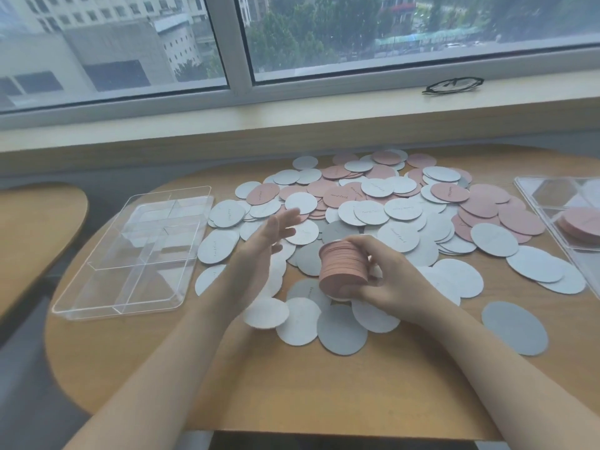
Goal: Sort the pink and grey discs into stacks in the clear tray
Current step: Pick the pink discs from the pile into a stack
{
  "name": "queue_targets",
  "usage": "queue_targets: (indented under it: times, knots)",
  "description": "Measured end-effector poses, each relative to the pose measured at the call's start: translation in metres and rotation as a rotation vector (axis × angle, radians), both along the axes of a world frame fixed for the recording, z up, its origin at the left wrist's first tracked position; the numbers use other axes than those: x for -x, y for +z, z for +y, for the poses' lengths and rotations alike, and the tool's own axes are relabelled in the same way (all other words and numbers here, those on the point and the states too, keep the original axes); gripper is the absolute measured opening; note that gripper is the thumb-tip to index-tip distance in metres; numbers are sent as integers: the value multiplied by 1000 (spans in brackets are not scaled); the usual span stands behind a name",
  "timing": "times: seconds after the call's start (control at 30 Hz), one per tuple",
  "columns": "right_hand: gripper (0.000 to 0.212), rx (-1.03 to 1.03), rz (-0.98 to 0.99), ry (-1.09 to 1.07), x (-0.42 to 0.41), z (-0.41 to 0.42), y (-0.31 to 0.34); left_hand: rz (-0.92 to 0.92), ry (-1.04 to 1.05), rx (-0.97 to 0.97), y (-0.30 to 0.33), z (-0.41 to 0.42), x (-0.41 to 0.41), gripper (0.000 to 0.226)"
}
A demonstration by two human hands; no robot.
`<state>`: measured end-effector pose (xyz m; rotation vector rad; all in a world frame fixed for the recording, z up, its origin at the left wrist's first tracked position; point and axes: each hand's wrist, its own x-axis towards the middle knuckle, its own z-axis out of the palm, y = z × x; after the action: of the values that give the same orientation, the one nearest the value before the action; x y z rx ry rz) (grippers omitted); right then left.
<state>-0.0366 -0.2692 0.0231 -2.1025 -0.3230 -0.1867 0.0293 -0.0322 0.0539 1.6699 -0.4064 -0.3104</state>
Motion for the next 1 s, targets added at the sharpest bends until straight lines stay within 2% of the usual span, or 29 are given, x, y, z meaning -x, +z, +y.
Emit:
queue_targets:
  times: [0.07, 0.13, 0.2, 0.27, 0.37, 0.47, 0.6, 0.7, 0.77, 0.87, 0.93, 1.0]
  knots:
    - [66, 0, -11, 6, 1, 1, 1, -50, 106, -41, 2, 1, -15, 35]
    - [66, -3, -18, 11, 1, 1, 0, -226, 218, -260, -1, 1, -37, 21]
    - [66, 0, -25, 15, 0, 1, 0, -456, 259, -578, -10, 2, -65, 25]
    - [66, 17, -37, 17, 0, 1, -1, -579, 238, -818, -19, 3, -89, 29]
    - [67, 32, -43, 9, -1, 1, -2, -620, 184, -982, -23, 3, -109, 32]
    - [68, 45, -55, 6, -1, 2, -2, -804, 131, -1052, -17, 1, -116, 24]
    - [69, 57, -62, -1, -1, 2, -1, -1103, 97, -1057, -20, 6, -120, 9]
    - [70, 63, -57, -4, 0, 2, -1, -1247, 188, -1001, -23, 6, -116, 25]
    - [69, 61, -62, 4, -1, 2, -2, -1211, 296, -889, -18, 5, -108, 29]
    - [73, 66, -49, 9, 0, 3, -1, -1027, 422, -707, -7, 6, -85, 16]
    - [79, 65, -35, 6, 0, 3, -1, -887, 415, -563, 0, 4, -63, 12]
    - [86, 68, -27, 0, 0, 4, -1, -787, 302, -455, 2, 1, -40, 11]
